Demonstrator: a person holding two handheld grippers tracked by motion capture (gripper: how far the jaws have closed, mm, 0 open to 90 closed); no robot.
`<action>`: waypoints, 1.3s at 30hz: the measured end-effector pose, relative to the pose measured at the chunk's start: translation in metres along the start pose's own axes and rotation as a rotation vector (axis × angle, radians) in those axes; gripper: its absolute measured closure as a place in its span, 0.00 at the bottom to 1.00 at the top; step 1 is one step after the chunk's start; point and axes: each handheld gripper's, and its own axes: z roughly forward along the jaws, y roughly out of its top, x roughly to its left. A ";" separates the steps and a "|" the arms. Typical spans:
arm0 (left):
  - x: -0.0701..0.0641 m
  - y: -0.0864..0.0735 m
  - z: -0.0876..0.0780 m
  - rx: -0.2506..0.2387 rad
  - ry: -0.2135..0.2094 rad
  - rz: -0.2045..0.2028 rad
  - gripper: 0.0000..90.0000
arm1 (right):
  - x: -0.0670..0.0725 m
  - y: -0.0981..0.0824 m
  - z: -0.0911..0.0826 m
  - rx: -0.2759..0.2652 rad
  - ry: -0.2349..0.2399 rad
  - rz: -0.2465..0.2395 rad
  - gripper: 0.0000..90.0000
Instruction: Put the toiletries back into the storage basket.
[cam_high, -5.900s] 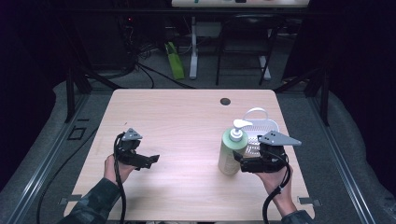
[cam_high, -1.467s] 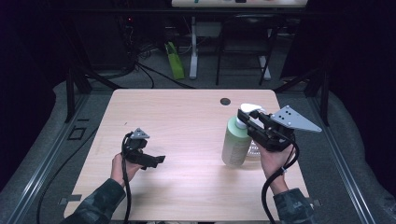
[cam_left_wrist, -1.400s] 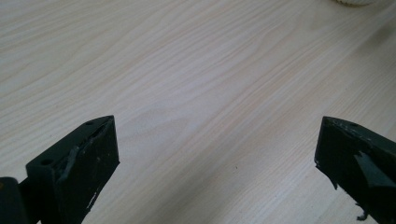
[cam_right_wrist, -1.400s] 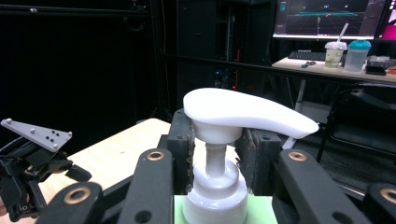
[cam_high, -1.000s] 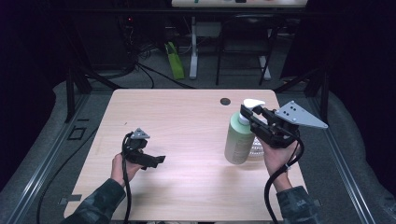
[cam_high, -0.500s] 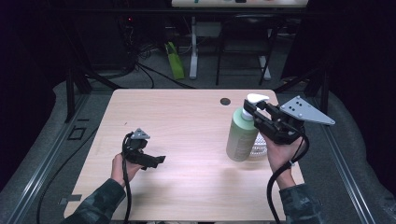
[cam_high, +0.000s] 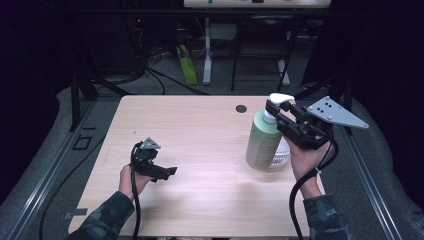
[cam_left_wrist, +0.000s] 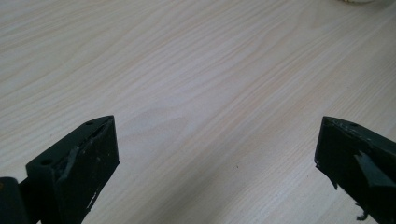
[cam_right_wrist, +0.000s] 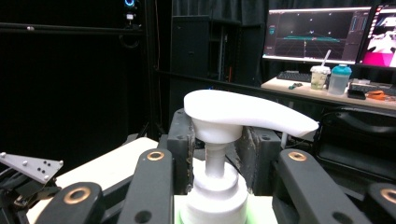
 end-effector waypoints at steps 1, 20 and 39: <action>0.000 0.000 0.000 0.000 0.000 -0.001 0.00 | 0.000 0.001 0.000 0.000 -0.002 0.001 0.75; 0.000 0.000 0.000 -0.001 -0.001 0.002 0.00 | -0.011 0.021 -0.003 -0.025 -0.032 -0.013 0.75; 0.000 0.000 0.000 -0.002 -0.002 0.001 0.00 | -0.025 0.034 -0.004 -0.039 -0.070 -0.018 0.75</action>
